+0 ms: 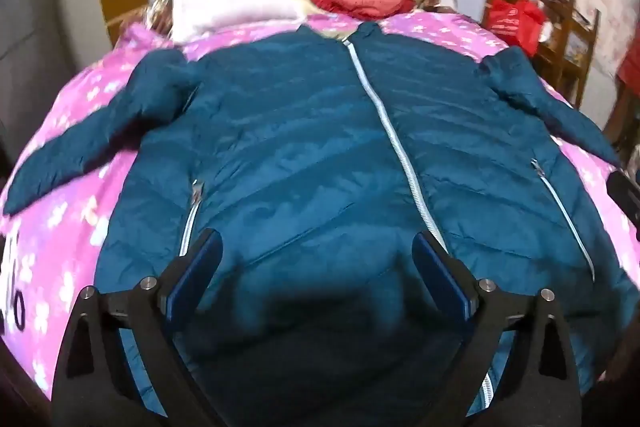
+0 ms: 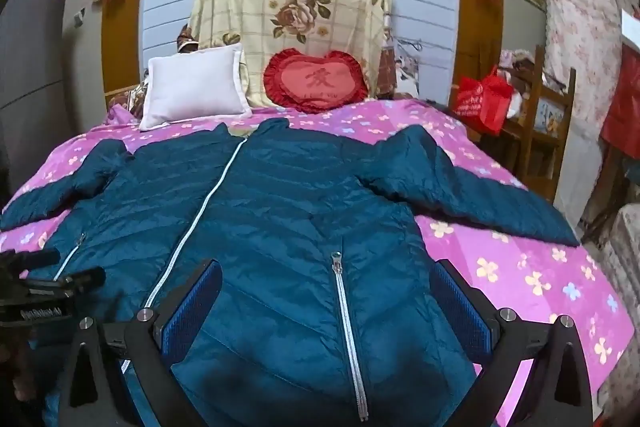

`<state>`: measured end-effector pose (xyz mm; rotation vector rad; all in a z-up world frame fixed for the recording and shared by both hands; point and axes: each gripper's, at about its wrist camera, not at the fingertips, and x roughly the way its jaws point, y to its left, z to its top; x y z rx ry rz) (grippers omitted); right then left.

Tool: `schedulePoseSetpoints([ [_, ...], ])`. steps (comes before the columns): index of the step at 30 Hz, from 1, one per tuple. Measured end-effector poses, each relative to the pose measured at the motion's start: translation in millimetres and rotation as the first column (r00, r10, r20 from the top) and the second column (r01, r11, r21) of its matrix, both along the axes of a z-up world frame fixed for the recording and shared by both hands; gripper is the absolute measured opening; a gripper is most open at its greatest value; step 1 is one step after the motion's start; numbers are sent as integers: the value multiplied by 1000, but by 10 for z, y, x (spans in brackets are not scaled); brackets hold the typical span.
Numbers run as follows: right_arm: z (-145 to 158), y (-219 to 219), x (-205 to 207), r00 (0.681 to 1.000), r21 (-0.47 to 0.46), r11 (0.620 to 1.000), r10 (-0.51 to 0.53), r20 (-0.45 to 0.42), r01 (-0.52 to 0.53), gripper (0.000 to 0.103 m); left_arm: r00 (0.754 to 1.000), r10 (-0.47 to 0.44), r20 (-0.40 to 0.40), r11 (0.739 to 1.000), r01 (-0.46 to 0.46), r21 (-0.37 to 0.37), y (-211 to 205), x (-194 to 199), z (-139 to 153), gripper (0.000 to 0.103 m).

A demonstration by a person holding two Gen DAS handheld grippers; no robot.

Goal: Fold large clothes

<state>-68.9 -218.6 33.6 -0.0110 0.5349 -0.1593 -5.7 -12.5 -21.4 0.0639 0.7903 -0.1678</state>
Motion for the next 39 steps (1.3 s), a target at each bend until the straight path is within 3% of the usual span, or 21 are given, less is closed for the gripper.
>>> schedulePoseSetpoints([
  [3, 12, -58, -43, 1000, 0, 1000, -12, 14, 12, 103, 997, -3, 80, 999, 6, -38, 10, -66, 43, 96],
  [6, 2, -79, -50, 1000, -4, 1000, -13, 4, 13, 103, 994, 0, 106, 994, 12, -105, 45, -84, 108, 96],
  [10, -57, -95, 4, 999, 14, 1000, 2, -36, -1, 103, 997, -25, 78, 995, 32, -94, 50, -49, 152, 97],
  [16, -117, -142, 47, 997, 28, 999, -34, -76, 36, 103, 995, 71, 65, 997, -70, -7, 47, -59, 87, 96],
  [23, -158, -176, 49, 992, 7, 998, -63, -106, 65, 103, 998, 36, 47, 999, -35, -23, -31, -74, 63, 97],
  [27, -174, -214, 67, 989, 5, 996, -83, -125, 84, 103, 1000, 9, -12, 999, -10, -48, 50, -18, -63, 97],
  [32, -180, -242, 94, 985, -2, 995, -101, -142, 102, 103, 998, 27, -58, 994, -32, -102, 120, 41, -101, 97],
  [39, -205, -228, 86, 987, -3, 995, -97, -125, 97, 103, 997, 43, -57, 993, -49, -110, 119, 24, -99, 97],
])
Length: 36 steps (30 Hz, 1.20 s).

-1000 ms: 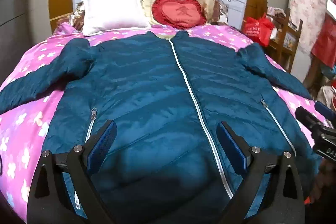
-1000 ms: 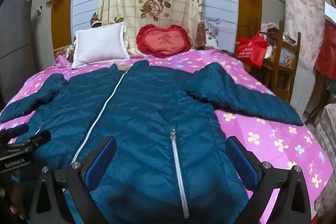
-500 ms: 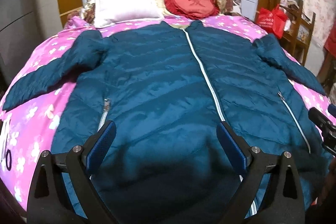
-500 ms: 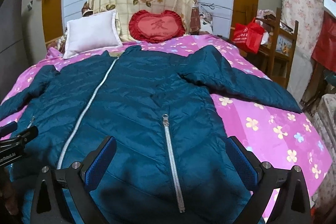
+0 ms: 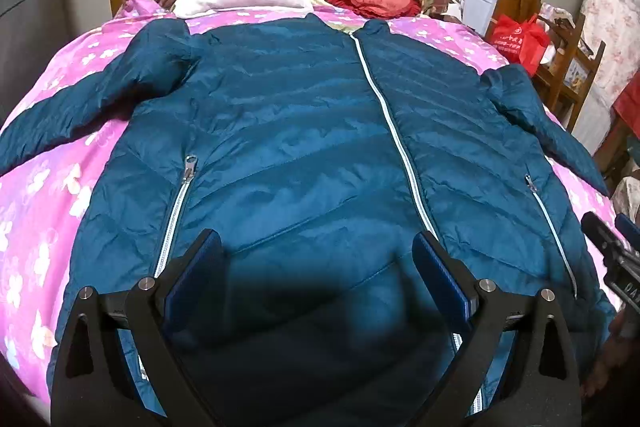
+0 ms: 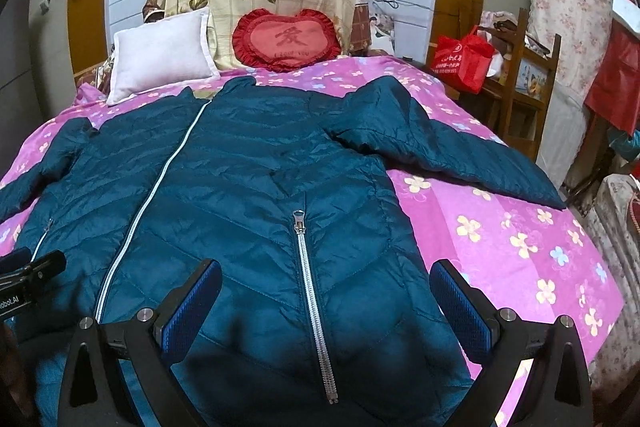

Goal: Fold large clothes

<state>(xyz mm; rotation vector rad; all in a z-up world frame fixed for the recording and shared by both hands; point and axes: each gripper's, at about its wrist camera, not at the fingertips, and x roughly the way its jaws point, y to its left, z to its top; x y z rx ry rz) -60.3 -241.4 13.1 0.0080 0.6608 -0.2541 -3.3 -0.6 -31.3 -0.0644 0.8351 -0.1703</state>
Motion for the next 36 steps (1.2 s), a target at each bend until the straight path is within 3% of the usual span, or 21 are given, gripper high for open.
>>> schedulePoseSetpoints([
  [2, -48, -6, 46, 999, 5, 1000, -4, -46, 4, 103, 1000, -5, 5, 1000, 5, 7, -17, -9, 11, 97],
  [13, -27, 8, 52, 999, 11, 1000, 1, -39, -1, 103, 1000, 2, 27, 1000, -3, 22, 4, -23, 38, 97],
  [20, 6, -10, 54, 1000, 14, 1000, 0, -28, 1, 103, 999, 43, 15, 994, -44, 95, 11, 17, -3, 97],
  [28, 105, -12, -62, 996, 75, 995, 59, 69, -64, 103, 999, 50, 7, 989, -51, 135, -36, 19, -39, 97],
  [36, 149, 166, -71, 990, 21, 994, 107, 90, -110, 103, 999, 20, 50, 989, -27, 146, -109, -40, 12, 97],
])
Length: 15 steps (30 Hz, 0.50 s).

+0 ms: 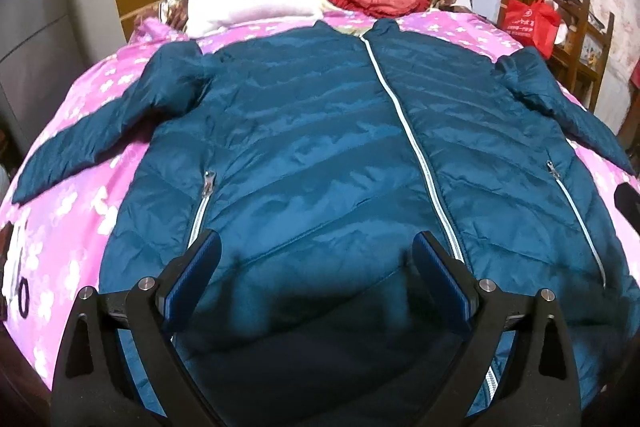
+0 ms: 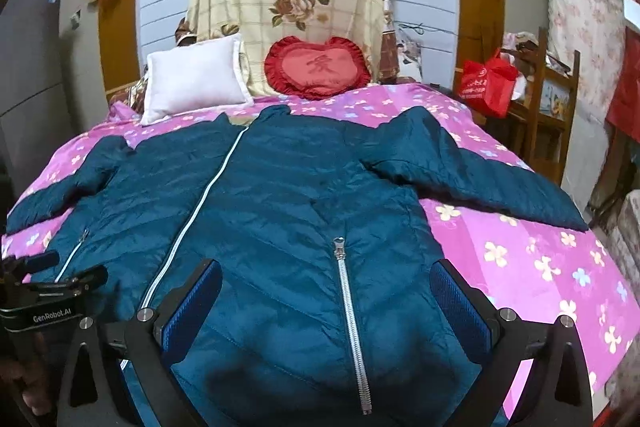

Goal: Fold large clothes

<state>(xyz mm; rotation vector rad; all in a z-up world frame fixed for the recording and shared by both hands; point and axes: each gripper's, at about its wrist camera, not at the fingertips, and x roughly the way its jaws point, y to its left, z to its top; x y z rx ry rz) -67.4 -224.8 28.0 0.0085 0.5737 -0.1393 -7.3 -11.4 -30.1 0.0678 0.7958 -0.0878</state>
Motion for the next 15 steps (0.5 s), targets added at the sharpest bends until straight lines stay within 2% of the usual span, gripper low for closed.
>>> schedulePoseSetpoints([
  [2, 11, -1, -26, 1000, 0, 1000, -2, 11, 2, 103, 1000, -3, 10, 1000, 3, 14, 3, -14, -66, 97],
  [4, 16, -15, -38, 1000, 7, 1000, 1, 20, -2, 103, 999, 0, -37, 1000, 0, 21, -6, 39, -105, 97],
  [9, -11, -18, 1, 1000, 8, 1000, -1, 1, 1, 103, 1000, 8, -16, 1000, -8, -6, 37, 35, -54, 97],
  [15, -12, 21, -5, 1000, -11, 1000, 7, -1, -7, 103, 1000, 6, -21, 1000, -6, -1, 24, 46, -65, 97],
])
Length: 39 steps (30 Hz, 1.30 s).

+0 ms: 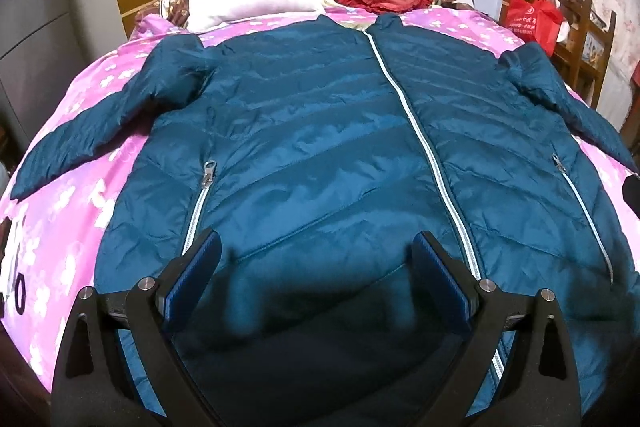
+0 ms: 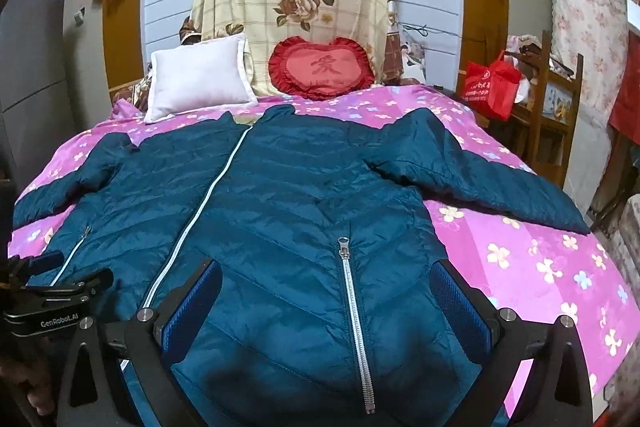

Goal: Fold large clothes

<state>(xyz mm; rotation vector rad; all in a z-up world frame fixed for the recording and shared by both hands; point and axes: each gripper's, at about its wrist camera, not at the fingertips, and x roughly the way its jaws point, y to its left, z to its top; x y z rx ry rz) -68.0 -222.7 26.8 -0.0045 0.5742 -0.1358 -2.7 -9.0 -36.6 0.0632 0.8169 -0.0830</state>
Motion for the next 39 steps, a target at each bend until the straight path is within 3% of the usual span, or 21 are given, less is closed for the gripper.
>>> schedulePoseSetpoints([
  [18, 5, -61, 25, 1000, 46, 999, -13, -10, 14, 103, 1000, -12, 12, 1000, 13, -5, -20, -11, 81, 97],
  [24, 160, -35, 176, 998, 70, 996, -53, -37, 56, 103, 998, 7, 63, 997, -11, 73, 184, 111, 381, 97],
  [31, 516, 142, 416, 999, 109, 994, -35, 18, 32, 103, 994, 0, 106, 992, -14, 126, 358, 209, 623, 97],
  [35, 408, 196, 499, 1000, 32, 999, -7, 4, 6, 103, 995, 11, 96, 994, -22, 109, 358, 367, 618, 97],
  [39, 221, 18, 568, 999, 17, 999, -50, -16, 50, 103, 996, 30, 85, 998, -35, 60, 292, 495, 568, 97],
])
